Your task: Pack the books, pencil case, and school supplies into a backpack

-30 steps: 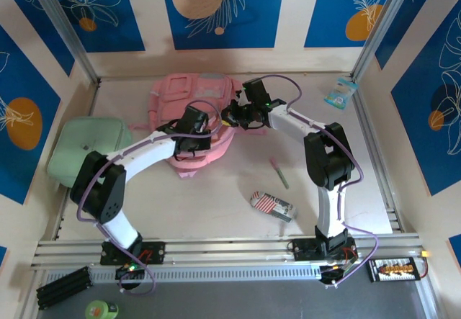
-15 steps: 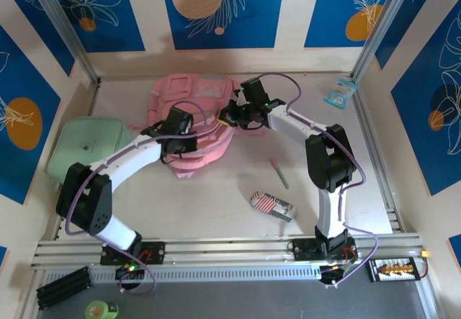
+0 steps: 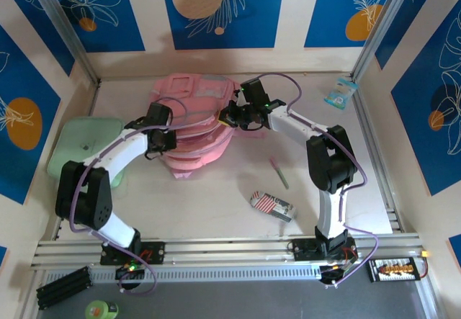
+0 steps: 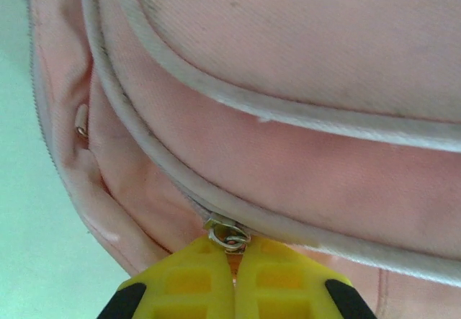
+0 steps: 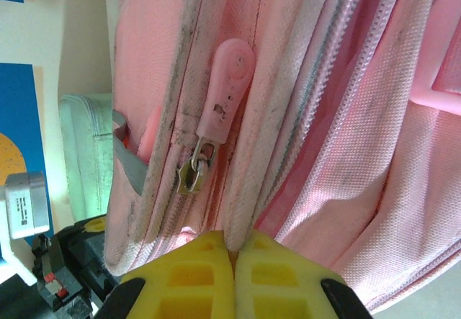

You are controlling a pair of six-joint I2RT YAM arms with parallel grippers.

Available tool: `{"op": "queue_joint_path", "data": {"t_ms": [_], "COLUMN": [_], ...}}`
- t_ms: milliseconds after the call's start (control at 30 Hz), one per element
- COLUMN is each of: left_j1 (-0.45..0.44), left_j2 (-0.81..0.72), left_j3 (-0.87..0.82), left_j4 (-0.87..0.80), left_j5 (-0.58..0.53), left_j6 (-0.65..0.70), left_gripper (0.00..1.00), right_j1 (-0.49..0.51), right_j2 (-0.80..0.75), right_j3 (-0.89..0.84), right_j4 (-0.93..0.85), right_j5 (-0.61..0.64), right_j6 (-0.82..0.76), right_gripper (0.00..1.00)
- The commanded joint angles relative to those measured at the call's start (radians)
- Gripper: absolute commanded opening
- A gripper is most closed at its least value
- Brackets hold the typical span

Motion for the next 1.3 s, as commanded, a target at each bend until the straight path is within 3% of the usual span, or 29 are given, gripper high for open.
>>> {"op": "queue_joint_path", "data": {"t_ms": [0,167,333,433,600,733,833,933,1000,1267], "left_j1": [0.061,0.111,0.145,0.164,0.162,0.157,0.138,0.102,0.063,-0.124], "left_j2": [0.021,0.035,0.056,0.061,0.058,0.038,0.028,0.017,0.008,-0.005], "left_j3": [0.043,0.065,0.093,0.111,0.09,0.034,-0.001,-0.035,-0.05,-0.055], "left_j4": [-0.046,-0.038,-0.023,0.021,0.122,0.192,0.228,0.272,0.303,0.369], "left_j5": [-0.135,-0.128,-0.053,0.056,0.326,0.458,0.513,0.542,0.574,0.512], "left_j6": [0.055,0.07,0.077,0.113,0.223,0.226,0.205,0.155,0.125,0.046], "left_gripper": [0.05,0.06,0.14,0.13,0.0,0.0,0.0,0.0,0.0,0.0], "right_j1": [-0.02,-0.029,-0.038,-0.047,-0.087,-0.127,-0.132,-0.126,-0.112,-0.004], "right_j2": [-0.084,-0.098,-0.101,-0.098,-0.108,-0.129,-0.158,-0.2,-0.234,-0.312], "right_j3": [-0.016,-0.027,-0.037,-0.044,-0.066,-0.116,-0.16,-0.222,-0.285,-0.414], "right_j4": [0.005,0.008,0.011,0.018,0.072,0.165,0.19,0.189,0.193,0.22], "right_j5": [0.029,0.043,0.059,0.068,0.028,-0.064,-0.096,-0.094,-0.075,0.049], "right_j6": [-0.032,-0.039,-0.042,-0.039,-0.037,-0.014,0.007,0.067,0.133,0.38], "right_gripper": [0.02,0.02,0.02,0.02,0.02,0.06,0.16,0.41,0.51,0.59]}}
